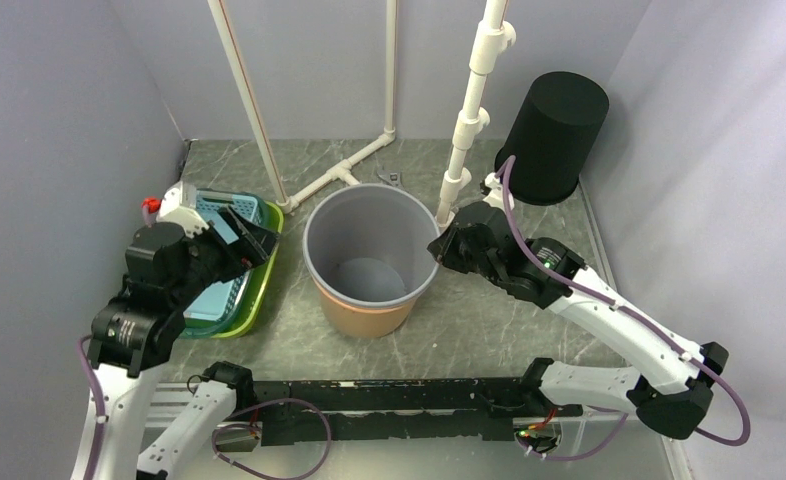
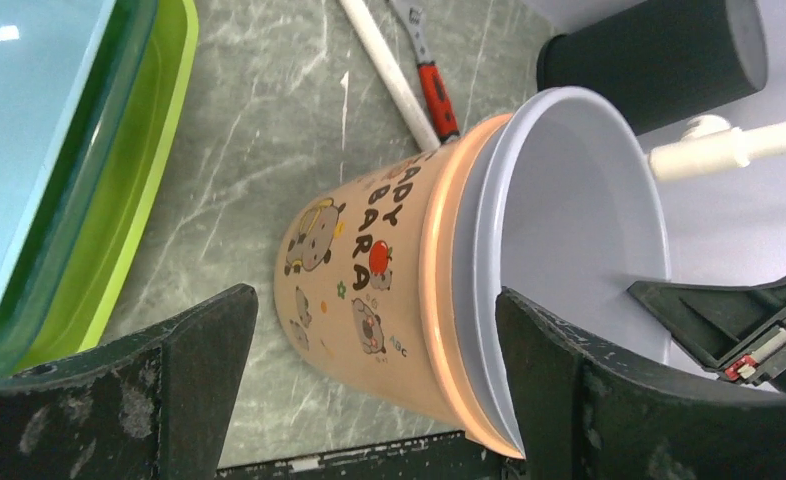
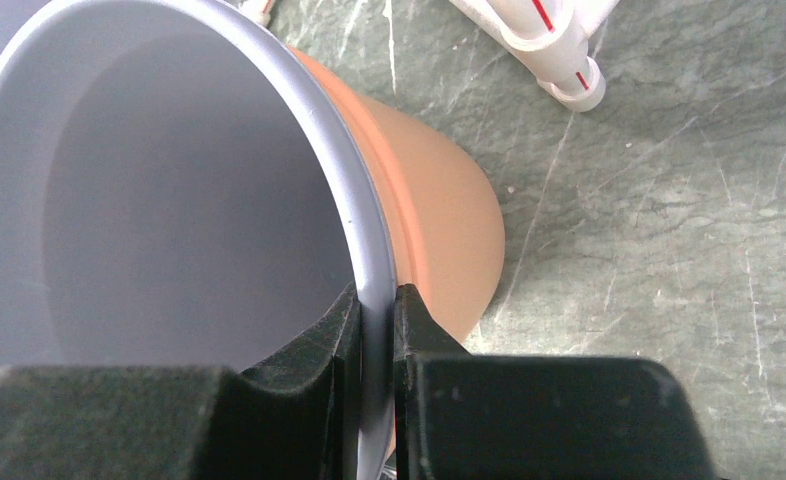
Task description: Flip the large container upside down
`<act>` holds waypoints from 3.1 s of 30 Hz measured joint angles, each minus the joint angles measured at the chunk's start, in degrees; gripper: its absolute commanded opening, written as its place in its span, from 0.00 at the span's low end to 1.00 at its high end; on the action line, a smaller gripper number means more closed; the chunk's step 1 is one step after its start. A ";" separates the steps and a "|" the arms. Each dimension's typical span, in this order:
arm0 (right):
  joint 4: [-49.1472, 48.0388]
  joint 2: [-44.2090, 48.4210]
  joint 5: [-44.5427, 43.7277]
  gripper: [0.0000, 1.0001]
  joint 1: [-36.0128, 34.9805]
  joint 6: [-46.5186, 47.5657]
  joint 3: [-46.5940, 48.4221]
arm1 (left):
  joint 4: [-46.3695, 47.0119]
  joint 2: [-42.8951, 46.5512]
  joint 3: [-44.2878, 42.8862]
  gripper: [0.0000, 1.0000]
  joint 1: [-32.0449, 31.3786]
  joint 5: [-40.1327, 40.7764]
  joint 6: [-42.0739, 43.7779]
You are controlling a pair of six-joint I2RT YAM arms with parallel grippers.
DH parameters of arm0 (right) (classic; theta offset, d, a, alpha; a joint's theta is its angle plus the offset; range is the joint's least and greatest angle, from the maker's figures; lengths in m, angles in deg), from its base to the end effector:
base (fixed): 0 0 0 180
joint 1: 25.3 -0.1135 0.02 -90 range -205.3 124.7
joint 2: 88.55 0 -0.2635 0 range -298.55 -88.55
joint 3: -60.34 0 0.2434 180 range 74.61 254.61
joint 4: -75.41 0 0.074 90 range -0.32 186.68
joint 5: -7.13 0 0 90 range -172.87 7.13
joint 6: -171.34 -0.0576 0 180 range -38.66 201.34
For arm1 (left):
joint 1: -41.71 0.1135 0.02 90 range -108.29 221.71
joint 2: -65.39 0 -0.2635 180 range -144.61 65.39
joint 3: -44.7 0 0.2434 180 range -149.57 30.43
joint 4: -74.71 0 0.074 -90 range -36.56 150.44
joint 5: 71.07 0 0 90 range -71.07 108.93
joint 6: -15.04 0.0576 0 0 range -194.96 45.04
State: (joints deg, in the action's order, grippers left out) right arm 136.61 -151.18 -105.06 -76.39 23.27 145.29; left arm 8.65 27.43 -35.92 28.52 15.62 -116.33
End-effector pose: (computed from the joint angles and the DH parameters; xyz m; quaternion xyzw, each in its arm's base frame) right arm 0.1571 0.1600 0.3600 0.1368 0.8786 0.2444 0.3869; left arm 0.1082 -0.0288 0.3883 -0.1880 0.8142 -0.2730 0.4767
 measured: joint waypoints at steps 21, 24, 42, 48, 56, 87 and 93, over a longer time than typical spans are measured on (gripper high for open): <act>0.46 -1.88 -0.48 0.00 0.42 -0.09 1.07 | 9.46 4.52 20.74 0.94 0.09 -20.83 -14.16; 0.33 -1.88 -0.48 0.00 0.81 -0.20 1.05 | 12.76 4.87 22.88 0.94 0.17 -22.86 -16.39; -3.93 2.47 3.19 0.00 1.03 0.00 -1.84 | 5.86 2.08 15.72 0.92 0.09 -16.72 -11.96; -6.80 2.47 6.23 0.00 1.31 0.50 -1.97 | 4.52 1.81 15.85 0.93 0.26 -16.06 -10.71; -10.95 2.54 7.32 0.00 1.55 0.85 -2.08 | 2.34 1.95 16.41 0.93 0.35 -15.02 -9.35; -17.79 6.47 6.29 0.00 1.44 -0.96 -7.43 | 0.24 -1.33 11.80 0.93 0.24 -11.80 -5.64; -17.94 7.87 6.32 0.00 1.44 -1.05 -7.76 | 0.50 -1.77 11.67 0.93 0.24 -11.78 -5.68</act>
State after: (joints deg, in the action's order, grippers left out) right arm 118.67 -143.32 -98.75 -74.95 22.22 137.53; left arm 9.15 25.66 -24.24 28.76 3.84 -122.01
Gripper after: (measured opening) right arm 0.143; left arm 0.929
